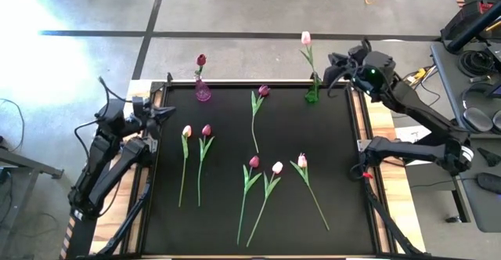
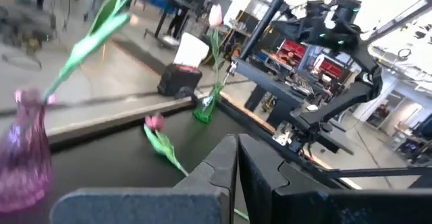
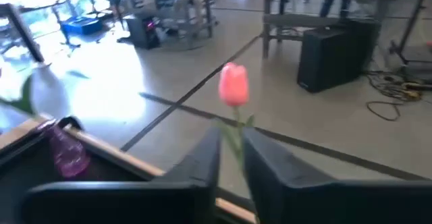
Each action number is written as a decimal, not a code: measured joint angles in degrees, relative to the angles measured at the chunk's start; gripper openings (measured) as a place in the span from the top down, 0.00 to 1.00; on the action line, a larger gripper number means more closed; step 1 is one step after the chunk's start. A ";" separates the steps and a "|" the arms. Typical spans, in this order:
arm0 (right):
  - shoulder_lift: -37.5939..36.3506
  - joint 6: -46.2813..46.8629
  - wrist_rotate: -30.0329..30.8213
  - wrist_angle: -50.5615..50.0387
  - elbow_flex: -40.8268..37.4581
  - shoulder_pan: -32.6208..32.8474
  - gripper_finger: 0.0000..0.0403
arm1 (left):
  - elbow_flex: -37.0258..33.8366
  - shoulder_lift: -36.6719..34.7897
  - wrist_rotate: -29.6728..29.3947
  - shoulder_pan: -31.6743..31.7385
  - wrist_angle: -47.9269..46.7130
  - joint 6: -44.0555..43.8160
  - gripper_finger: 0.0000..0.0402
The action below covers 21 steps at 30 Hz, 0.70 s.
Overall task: Sort flowers into vase by color
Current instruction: Put the bottom left red flower into the purple vase
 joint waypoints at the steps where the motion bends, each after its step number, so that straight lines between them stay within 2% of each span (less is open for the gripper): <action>1: -0.18 -0.42 0.15 -0.33 0.00 0.65 0.94 | 0.00 0.67 0.03 -0.20 -0.67 -0.39 1.00; 8: 0.36 -1.17 1.33 -0.41 0.00 3.29 0.97 | 0.00 7.46 -0.42 -4.28 -2.20 -0.86 1.00; 11: 0.89 -2.05 1.55 -0.34 0.00 3.24 0.98 | 0.00 10.45 -3.57 -7.73 -2.22 1.73 1.00; 16: 1.64 -2.73 1.66 -0.24 0.00 3.19 0.98 | 0.95 12.52 -16.40 -15.74 -2.18 4.56 1.00; 21: 1.68 -2.58 1.63 -0.23 0.00 3.20 0.98 | 3.56 13.69 -29.81 -26.26 -3.63 3.52 1.00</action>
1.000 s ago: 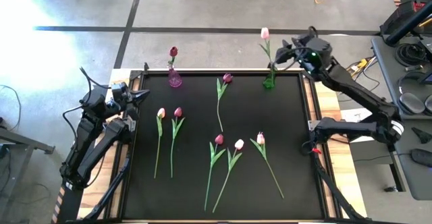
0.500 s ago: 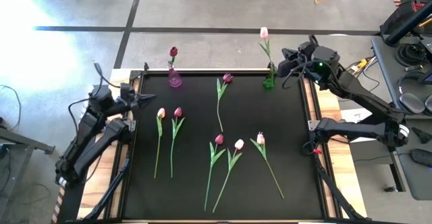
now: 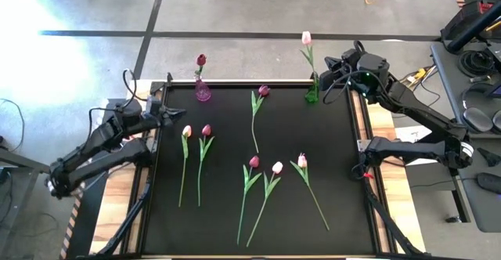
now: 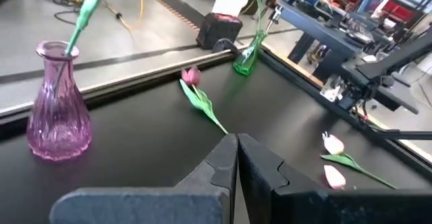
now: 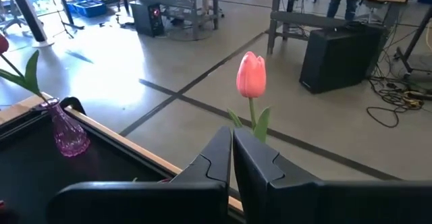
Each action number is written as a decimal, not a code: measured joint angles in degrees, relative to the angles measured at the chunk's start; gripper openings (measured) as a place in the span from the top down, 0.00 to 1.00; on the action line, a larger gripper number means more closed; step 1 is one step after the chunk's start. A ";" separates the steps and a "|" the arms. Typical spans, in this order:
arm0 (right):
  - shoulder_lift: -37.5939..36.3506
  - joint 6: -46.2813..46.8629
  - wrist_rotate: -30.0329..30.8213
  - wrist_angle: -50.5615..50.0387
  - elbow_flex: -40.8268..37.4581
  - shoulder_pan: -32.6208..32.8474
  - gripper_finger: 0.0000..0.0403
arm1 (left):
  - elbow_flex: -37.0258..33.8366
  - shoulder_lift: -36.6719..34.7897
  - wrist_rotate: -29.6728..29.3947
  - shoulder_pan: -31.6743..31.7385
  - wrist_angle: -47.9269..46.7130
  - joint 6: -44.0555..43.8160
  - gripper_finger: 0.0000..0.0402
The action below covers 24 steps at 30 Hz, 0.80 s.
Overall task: Sort flowers into vase by color
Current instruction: Put the bottom left red flower into the purple vase
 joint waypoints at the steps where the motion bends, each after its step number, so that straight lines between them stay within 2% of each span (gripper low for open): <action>1: -0.01 0.19 0.00 0.00 0.00 0.00 0.98 | 0.59 0.62 -2.20 -2.18 -1.03 -0.82 1.00; 6: -0.14 0.41 -0.42 0.01 0.00 0.00 0.98 | 2.33 6.44 -11.45 -13.63 -5.68 -7.79 1.00; 13: -0.12 2.05 -0.48 0.00 -0.02 0.00 0.98 | 4.22 20.61 -20.29 -27.30 -7.05 -23.07 1.00; 18: -0.11 2.62 -0.63 -0.02 -0.02 0.00 0.98 | 6.16 31.31 -21.65 -29.82 -13.47 -37.78 1.00; 21: -0.08 2.58 -0.63 -0.02 -0.02 0.00 0.98 | 7.38 36.83 -20.28 -29.65 -16.63 -39.86 0.98; 24: -0.06 2.54 -0.63 -0.07 -0.02 0.00 0.98 | 8.62 42.00 -17.53 -29.15 -16.71 -39.99 0.92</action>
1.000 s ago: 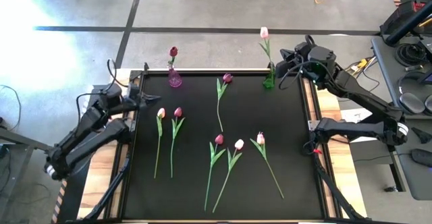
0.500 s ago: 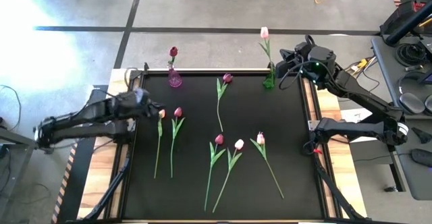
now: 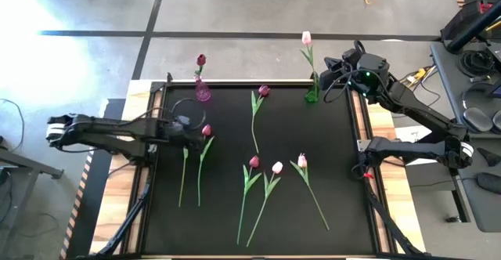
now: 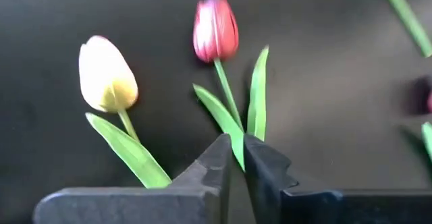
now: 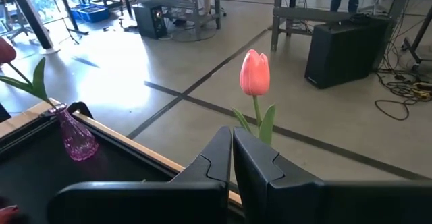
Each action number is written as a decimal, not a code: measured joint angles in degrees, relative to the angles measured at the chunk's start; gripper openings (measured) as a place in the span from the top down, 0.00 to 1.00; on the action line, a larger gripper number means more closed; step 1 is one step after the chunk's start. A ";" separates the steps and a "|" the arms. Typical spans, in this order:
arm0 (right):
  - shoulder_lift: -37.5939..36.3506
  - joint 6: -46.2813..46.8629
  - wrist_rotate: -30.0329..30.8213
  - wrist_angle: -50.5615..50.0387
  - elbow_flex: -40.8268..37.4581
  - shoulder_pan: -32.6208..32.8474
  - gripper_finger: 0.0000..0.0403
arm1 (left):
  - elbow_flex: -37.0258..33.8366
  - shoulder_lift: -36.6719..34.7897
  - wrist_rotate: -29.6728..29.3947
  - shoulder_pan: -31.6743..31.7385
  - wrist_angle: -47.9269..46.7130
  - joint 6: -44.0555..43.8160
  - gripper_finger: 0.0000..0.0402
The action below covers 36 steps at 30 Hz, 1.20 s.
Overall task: Sort flowers into vase by color
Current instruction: Put the bottom left red flower into the purple vase
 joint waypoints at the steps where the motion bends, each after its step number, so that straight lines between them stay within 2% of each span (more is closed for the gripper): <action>1: 0.00 -0.12 0.00 0.02 0.00 0.00 0.98 | 0.44 1.85 1.02 0.24 0.12 -0.01 0.89; 9: 0.32 -0.25 0.02 -0.02 0.00 0.00 0.98 | 3.25 14.97 4.27 4.67 0.27 0.65 0.61; 12: 0.57 -0.30 0.02 0.00 0.00 0.00 0.98 | 3.12 18.36 6.69 7.58 2.76 3.76 0.56; 15: 0.82 -0.30 0.02 -0.02 -0.01 0.00 0.98 | 3.09 21.16 8.29 9.81 5.20 7.09 0.55; 21: 0.81 -0.13 0.02 -0.02 -0.02 0.00 0.98 | 5.74 25.11 8.49 11.42 6.51 11.50 0.62; 29: 0.79 -0.11 0.02 0.00 -0.02 0.00 0.98 | 7.48 29.23 9.65 11.48 9.22 14.00 0.77; 36: 0.76 -0.11 0.03 0.00 -0.02 0.00 0.98 | 9.29 25.96 10.15 11.46 8.85 19.48 0.98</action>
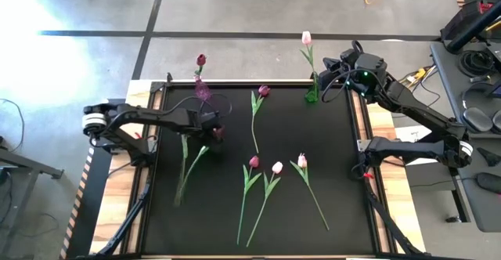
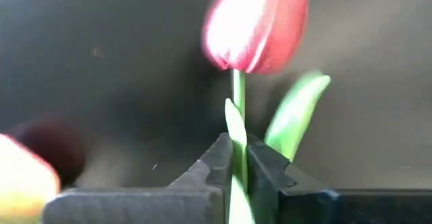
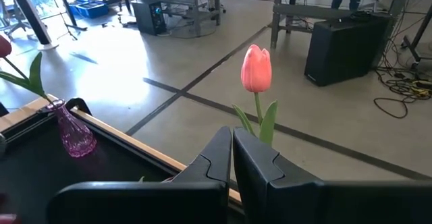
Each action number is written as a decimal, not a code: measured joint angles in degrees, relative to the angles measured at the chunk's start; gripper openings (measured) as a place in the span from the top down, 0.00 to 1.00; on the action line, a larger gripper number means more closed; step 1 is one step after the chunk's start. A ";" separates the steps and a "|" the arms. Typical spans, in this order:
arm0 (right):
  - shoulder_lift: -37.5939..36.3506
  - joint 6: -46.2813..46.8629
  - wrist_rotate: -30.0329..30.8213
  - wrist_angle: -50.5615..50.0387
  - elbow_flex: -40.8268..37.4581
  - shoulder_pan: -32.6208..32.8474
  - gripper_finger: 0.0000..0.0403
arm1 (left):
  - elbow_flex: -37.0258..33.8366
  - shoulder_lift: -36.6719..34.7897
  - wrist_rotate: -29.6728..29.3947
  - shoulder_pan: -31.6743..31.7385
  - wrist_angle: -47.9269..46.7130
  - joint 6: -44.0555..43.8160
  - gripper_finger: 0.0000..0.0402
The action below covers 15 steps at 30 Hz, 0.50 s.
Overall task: Sort flowers into vase by color
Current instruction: Put the bottom left red flower into the purple vase
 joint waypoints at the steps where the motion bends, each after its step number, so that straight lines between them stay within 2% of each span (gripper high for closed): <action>1: 0.00 0.00 0.00 0.00 0.00 0.00 0.98 | 0.25 -1.18 -0.13 -0.01 -0.30 0.62 0.98; 4: 0.00 0.02 0.00 0.00 0.00 0.00 0.98 | 1.48 -5.87 -0.95 -0.07 -0.42 2.30 0.98; 9: 0.00 0.00 0.02 0.02 0.00 0.00 0.98 | 4.95 -16.58 -6.92 -0.07 -0.26 5.10 0.99; 12: 0.00 0.02 0.02 0.02 0.00 0.02 0.98 | 8.16 -22.95 -12.15 -0.07 -0.19 7.89 0.99; 15: 0.00 0.02 0.04 0.04 0.00 0.00 0.98 | 11.74 -28.44 -20.29 -0.07 -0.16 11.83 1.00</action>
